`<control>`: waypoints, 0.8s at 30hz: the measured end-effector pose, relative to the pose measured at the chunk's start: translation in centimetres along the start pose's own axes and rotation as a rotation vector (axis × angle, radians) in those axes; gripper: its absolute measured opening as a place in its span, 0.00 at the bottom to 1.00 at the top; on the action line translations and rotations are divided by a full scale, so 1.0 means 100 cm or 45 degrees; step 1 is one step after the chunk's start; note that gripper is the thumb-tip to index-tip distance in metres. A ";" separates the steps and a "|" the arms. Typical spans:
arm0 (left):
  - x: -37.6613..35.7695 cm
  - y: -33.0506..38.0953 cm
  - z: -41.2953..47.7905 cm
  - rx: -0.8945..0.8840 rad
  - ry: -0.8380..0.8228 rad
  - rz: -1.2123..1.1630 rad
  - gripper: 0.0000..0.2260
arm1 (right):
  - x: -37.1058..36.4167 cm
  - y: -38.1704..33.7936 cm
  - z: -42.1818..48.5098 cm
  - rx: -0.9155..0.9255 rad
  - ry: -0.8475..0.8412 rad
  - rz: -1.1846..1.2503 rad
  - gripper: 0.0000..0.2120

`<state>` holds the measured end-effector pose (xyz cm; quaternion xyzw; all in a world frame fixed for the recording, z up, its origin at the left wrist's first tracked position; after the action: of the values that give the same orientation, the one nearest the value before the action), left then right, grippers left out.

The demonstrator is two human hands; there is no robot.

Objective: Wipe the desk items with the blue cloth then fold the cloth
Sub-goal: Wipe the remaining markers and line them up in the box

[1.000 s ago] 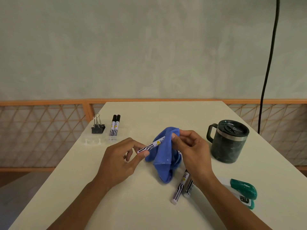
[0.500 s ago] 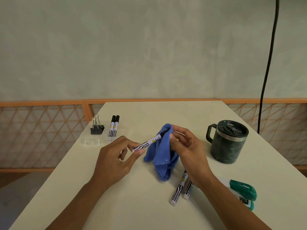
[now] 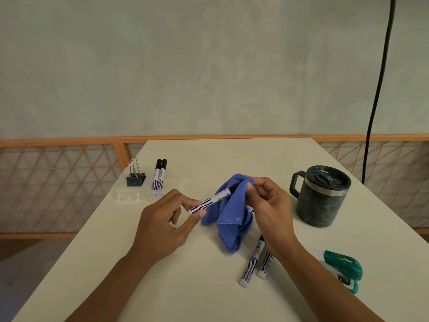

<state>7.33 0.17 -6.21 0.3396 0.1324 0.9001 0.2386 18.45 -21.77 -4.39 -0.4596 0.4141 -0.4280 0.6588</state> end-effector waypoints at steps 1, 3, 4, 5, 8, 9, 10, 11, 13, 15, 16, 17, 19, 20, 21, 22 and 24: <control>0.000 -0.001 0.000 0.001 0.004 0.005 0.05 | 0.000 0.001 -0.001 -0.015 -0.003 0.010 0.06; 0.001 -0.003 0.000 0.007 0.016 0.014 0.05 | -0.001 0.001 -0.002 -0.040 -0.023 0.023 0.07; 0.001 -0.003 0.001 0.007 0.021 0.018 0.05 | -0.001 0.001 -0.002 -0.044 -0.038 0.031 0.08; 0.001 -0.003 0.001 0.003 0.026 0.020 0.05 | -0.002 -0.001 -0.003 -0.040 -0.058 0.041 0.08; 0.003 -0.003 0.002 -0.016 0.039 0.032 0.06 | -0.004 -0.003 -0.006 0.000 -0.112 0.046 0.10; 0.003 -0.003 0.002 -0.021 0.045 0.035 0.06 | -0.005 -0.003 -0.007 0.009 -0.116 0.051 0.11; 0.003 -0.002 0.002 -0.024 0.049 0.038 0.06 | -0.005 -0.003 -0.007 0.012 -0.112 0.060 0.12; 0.003 -0.001 0.002 -0.028 0.051 0.040 0.05 | -0.005 -0.003 -0.008 0.011 -0.101 0.066 0.12; 0.001 0.001 0.002 -0.034 0.047 0.042 0.05 | -0.003 -0.001 -0.007 0.016 -0.070 0.059 0.11; -0.001 0.002 0.001 -0.030 0.029 0.037 0.06 | 0.000 0.003 -0.005 0.031 -0.049 0.035 0.08; -0.002 0.003 0.001 -0.024 0.011 0.031 0.06 | 0.002 0.005 -0.004 0.039 -0.043 0.024 0.07; -0.003 0.004 0.000 -0.020 -0.008 0.024 0.07 | 0.004 0.006 -0.004 0.046 -0.038 0.018 0.06; -0.006 0.007 0.000 -0.022 -0.034 0.018 0.08 | 0.006 0.006 -0.003 0.055 -0.022 0.016 0.05; -0.007 0.008 0.000 -0.021 -0.041 0.019 0.09 | 0.007 0.005 -0.002 0.062 -0.008 0.019 0.04; -0.008 0.010 0.001 -0.018 -0.045 0.020 0.09 | 0.008 0.004 -0.002 0.071 0.006 0.024 0.04; -0.010 0.013 0.001 -0.015 -0.047 0.021 0.10 | 0.009 0.004 -0.002 0.079 0.020 0.028 0.04; -0.012 0.016 0.002 -0.002 -0.066 0.020 0.10 | 0.009 0.003 -0.001 0.086 0.040 0.034 0.04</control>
<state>7.69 -1.83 -6.08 0.3635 0.1230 0.8930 0.2352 18.68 -22.61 -4.89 -0.4247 0.4158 -0.4400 0.6731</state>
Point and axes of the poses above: each hand's wrist, its own z-axis towards the middle knuckle, its own x-axis out of the back of the hand, y = z × x, the point moved 1 cm from there along z, towards the middle knuckle, and after that the axes turned 2 degrees about -y, right-handed, at the moved point
